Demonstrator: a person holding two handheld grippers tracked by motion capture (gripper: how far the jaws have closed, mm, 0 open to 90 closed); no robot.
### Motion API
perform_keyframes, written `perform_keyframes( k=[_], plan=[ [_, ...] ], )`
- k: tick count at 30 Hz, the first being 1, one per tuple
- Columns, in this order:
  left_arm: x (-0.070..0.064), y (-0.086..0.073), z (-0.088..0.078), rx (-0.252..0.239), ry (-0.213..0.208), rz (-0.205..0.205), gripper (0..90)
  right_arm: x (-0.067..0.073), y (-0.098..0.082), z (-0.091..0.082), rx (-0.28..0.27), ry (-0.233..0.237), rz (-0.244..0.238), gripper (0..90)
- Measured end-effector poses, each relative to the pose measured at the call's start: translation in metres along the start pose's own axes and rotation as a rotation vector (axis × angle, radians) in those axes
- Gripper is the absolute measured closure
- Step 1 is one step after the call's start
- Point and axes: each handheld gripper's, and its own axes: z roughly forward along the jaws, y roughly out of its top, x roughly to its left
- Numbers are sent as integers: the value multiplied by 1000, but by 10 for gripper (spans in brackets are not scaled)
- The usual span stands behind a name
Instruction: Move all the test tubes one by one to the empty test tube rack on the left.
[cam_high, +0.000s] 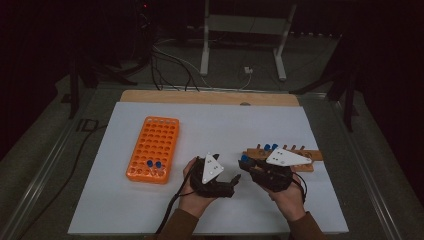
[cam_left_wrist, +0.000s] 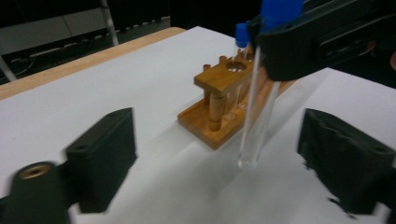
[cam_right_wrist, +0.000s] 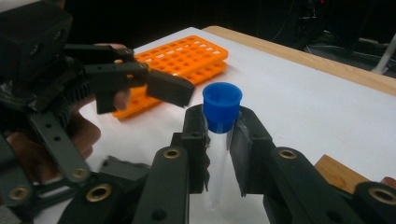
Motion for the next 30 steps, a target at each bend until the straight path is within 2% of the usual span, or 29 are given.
perform_keyframes(
  k=[1,2,9,13,22,28,30],
  plan=[
    [-1,0,1,-3,-2,-1,177,0,0,0,-1,1,0,768],
    [-2,1,2,-5,-2,2,227,1,0,0,-1,1,-1,768],
    [-6,2,6,-16,-71,-11,526,2,0,1,-3,9,-3,767],
    [-7,2,7,-28,-99,-20,631,3,0,1,-3,13,-5,767],
    [-6,2,6,-42,-118,-28,739,4,0,2,0,18,-10,768],
    [-6,2,5,-39,-126,-20,766,4,0,2,2,21,-10,765],
    [-5,2,6,-34,-118,-24,767,3,0,2,-3,23,-5,725]
  ],
)
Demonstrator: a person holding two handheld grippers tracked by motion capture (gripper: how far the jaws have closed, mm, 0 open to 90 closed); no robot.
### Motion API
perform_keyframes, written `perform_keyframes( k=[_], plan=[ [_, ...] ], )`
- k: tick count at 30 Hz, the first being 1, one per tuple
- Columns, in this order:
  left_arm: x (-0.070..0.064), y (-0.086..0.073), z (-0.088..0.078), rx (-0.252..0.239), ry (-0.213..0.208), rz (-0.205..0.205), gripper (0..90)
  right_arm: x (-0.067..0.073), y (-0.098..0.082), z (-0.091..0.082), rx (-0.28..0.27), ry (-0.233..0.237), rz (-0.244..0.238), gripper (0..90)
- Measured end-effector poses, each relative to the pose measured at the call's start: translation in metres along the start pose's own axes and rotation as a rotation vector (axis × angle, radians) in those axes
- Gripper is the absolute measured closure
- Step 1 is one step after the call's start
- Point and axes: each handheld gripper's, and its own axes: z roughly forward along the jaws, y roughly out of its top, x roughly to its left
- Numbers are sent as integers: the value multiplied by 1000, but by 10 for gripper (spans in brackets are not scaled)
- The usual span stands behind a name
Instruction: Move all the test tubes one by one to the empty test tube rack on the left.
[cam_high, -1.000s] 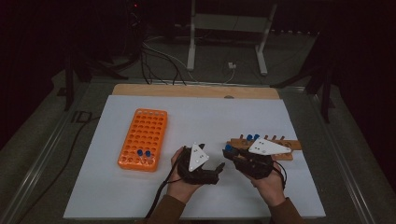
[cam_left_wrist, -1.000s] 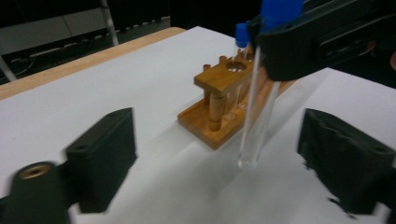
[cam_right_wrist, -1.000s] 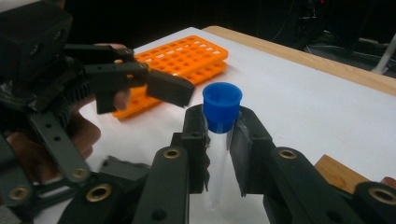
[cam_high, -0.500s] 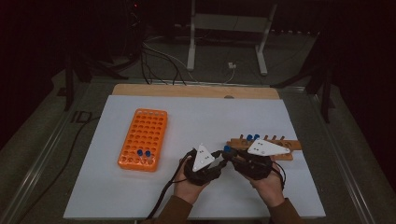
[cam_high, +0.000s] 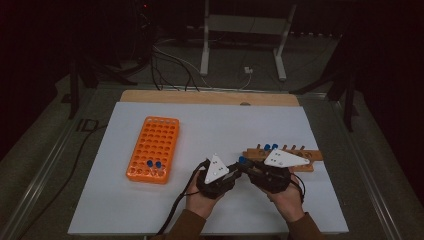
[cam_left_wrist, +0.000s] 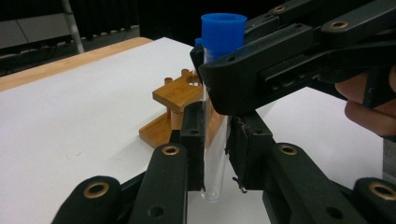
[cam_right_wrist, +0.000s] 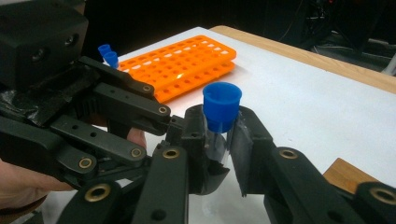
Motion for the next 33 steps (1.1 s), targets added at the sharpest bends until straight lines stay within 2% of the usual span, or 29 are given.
perform_keyframes(
  k=[6,9,15,21,33],
  plan=[
    [5,-2,-3,9,18,-12,769,-4,2,-5,-30,14,13,523],
    [8,-2,-5,9,28,-20,769,-7,3,-7,-37,6,27,419],
    [14,-4,-11,9,42,-32,769,-10,3,-9,-37,-50,30,264],
    [18,-4,-19,3,45,-37,769,-13,3,-9,-31,-76,38,167],
    [28,-4,-42,-15,67,-48,769,-22,1,-13,-32,-103,42,35]
  ],
)
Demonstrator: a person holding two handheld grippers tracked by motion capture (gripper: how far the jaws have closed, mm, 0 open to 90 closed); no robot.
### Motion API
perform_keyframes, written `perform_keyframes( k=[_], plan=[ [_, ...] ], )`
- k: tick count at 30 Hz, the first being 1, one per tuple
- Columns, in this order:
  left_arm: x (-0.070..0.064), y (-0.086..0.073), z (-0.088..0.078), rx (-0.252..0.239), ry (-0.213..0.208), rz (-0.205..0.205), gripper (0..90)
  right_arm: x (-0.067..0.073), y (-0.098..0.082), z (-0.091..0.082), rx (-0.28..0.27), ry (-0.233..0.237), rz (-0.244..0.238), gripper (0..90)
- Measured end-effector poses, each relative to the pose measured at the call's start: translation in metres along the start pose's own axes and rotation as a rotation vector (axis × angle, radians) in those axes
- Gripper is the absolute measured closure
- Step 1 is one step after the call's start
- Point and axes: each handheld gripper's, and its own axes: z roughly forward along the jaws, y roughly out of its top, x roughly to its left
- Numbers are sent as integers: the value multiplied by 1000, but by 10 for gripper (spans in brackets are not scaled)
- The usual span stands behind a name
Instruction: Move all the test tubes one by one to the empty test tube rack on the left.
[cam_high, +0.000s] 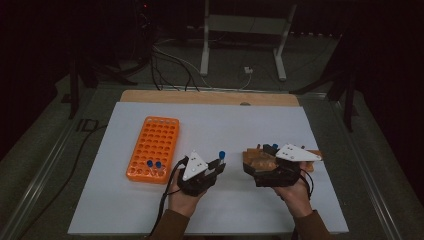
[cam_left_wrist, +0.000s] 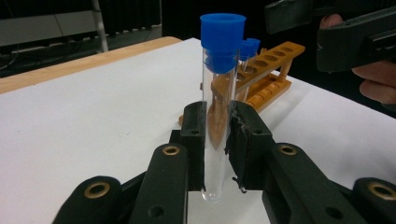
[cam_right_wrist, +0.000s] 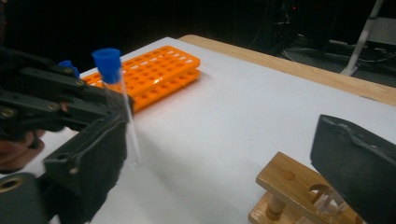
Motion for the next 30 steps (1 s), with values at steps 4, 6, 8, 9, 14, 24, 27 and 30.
perform_keyframes(
  k=[4,6,8,9,14,24,27,30],
  plan=[
    [4,1,-8,-3,7,0,769,-2,0,-1,1,-9,-2,16],
    [6,1,-12,-8,11,-6,769,-3,0,-1,1,-13,-2,9],
    [9,1,-16,-11,14,-8,769,-3,0,-2,0,-17,-2,0],
    [10,1,-18,-11,14,-7,769,-3,0,-2,0,-20,-4,0],
    [14,1,-27,-13,23,-8,769,-5,0,-3,-3,-23,1,0],
    [26,-1,-49,-17,45,-6,769,-8,1,-6,-11,-32,4,0],
    [31,-1,-56,-23,52,-13,769,-8,1,-7,-14,-35,5,0],
    [35,-2,-63,-25,59,-16,769,-9,1,-7,-17,-35,7,0]
  ],
)
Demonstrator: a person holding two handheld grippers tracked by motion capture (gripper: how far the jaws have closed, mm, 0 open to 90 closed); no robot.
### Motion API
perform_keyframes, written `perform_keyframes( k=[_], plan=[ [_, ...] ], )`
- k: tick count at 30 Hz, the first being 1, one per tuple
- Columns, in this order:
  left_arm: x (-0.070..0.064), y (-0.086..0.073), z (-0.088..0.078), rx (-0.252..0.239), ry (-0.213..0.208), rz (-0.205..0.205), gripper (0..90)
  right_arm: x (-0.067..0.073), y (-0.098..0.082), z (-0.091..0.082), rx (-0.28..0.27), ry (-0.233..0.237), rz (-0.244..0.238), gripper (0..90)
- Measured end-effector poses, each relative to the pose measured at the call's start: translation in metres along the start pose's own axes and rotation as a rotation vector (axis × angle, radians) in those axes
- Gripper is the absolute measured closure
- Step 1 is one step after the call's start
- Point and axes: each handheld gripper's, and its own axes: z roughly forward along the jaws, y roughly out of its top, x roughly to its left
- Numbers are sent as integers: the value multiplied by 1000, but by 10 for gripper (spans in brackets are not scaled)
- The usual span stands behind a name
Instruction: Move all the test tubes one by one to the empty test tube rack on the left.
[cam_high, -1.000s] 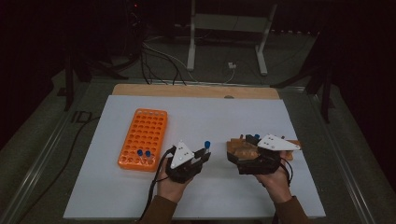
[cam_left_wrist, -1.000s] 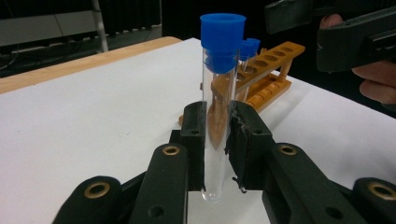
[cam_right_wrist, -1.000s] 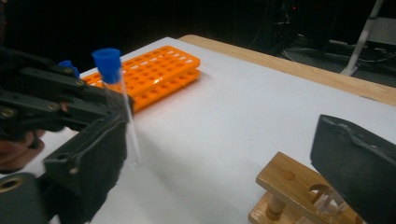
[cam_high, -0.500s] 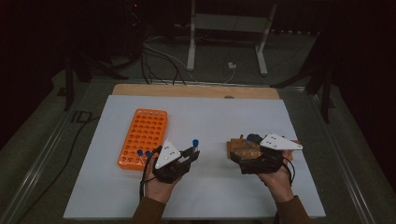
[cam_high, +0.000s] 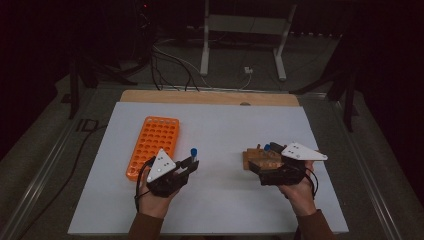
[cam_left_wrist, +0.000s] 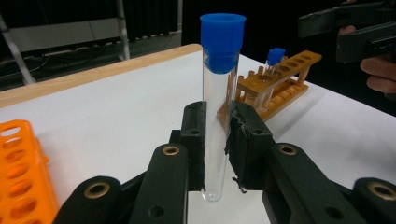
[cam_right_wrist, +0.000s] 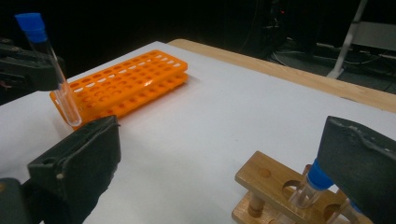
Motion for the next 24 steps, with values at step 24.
perform_keyframes(
  k=[24],
  plan=[
    [45,-13,-59,-28,121,-71,767,-3,1,-4,-9,-4,9,1]
  ],
)
